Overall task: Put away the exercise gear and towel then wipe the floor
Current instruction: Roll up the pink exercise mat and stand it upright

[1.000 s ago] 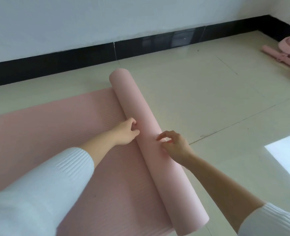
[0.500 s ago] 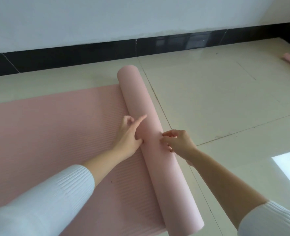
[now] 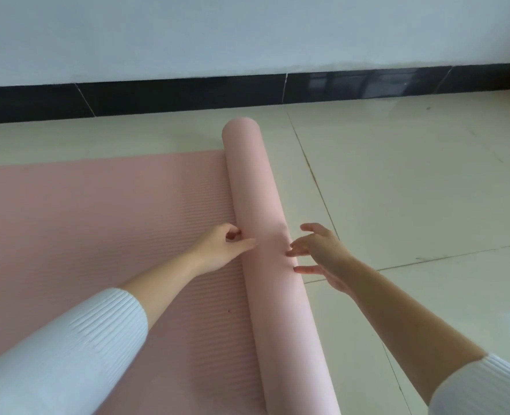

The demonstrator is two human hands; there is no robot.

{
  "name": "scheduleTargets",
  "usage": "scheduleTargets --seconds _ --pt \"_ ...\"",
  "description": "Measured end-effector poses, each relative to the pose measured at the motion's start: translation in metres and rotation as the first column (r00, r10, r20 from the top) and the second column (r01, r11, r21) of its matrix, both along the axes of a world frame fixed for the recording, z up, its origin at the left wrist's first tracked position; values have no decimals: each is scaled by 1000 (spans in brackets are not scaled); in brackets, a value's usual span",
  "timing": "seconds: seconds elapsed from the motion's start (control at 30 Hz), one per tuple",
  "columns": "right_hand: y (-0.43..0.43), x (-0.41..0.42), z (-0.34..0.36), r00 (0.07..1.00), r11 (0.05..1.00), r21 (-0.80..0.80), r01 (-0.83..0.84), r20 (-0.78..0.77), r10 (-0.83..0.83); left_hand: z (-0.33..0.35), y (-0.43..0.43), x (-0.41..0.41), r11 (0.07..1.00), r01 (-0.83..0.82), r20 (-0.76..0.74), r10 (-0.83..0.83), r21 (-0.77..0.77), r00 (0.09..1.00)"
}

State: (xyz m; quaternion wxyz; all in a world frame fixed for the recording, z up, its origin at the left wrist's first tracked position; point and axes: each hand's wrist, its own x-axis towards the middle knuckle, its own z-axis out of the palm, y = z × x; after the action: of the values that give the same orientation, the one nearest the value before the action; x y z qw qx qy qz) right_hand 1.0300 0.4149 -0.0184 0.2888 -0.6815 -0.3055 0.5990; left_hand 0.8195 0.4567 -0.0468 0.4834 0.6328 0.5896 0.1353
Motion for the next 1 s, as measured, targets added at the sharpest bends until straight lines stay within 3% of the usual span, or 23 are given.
scheduleTargets --seconds 0.1,0.2,0.27,0.37,0.43,0.53,0.63,0.77,0.83,0.9,1.0 --pt "1 -17 5 997 997 -65 -41 -68 36 -7 -9 -17 996 9 2 -9 -85 1000" --pt "4 -33 2 988 993 -20 -116 98 118 -20 -17 -36 994 -71 -14 70 -87 997" --pt "7 -43 3 970 983 38 -177 176 168 -19 -24 -49 993 -120 5 120 -6 993" --pt "11 -61 6 968 971 80 -223 139 211 -13 -30 -70 981 -45 -60 57 187 997" --pt "14 -74 7 962 961 109 -253 135 238 -11 -31 -81 976 -47 -63 62 211 996" --pt "20 -91 8 965 956 155 -248 123 230 -9 -32 -93 974 -223 46 221 40 974" --pt "31 -110 5 978 973 123 -194 -53 201 -1 -37 -107 921 -297 140 338 -251 931" --pt "38 -141 3 967 969 46 -241 -69 244 4 -46 -127 903 -240 174 316 -355 933" --pt "39 -152 -1 975 977 21 -212 -69 213 3 -50 -137 880 -291 196 383 -376 903" --pt "39 -162 -4 981 984 37 -176 -76 178 -1 -53 -150 852 -412 241 495 -323 835" --pt "38 -184 -2 963 952 142 -270 35 268 -2 -56 -173 820 -568 292 563 -77 773"
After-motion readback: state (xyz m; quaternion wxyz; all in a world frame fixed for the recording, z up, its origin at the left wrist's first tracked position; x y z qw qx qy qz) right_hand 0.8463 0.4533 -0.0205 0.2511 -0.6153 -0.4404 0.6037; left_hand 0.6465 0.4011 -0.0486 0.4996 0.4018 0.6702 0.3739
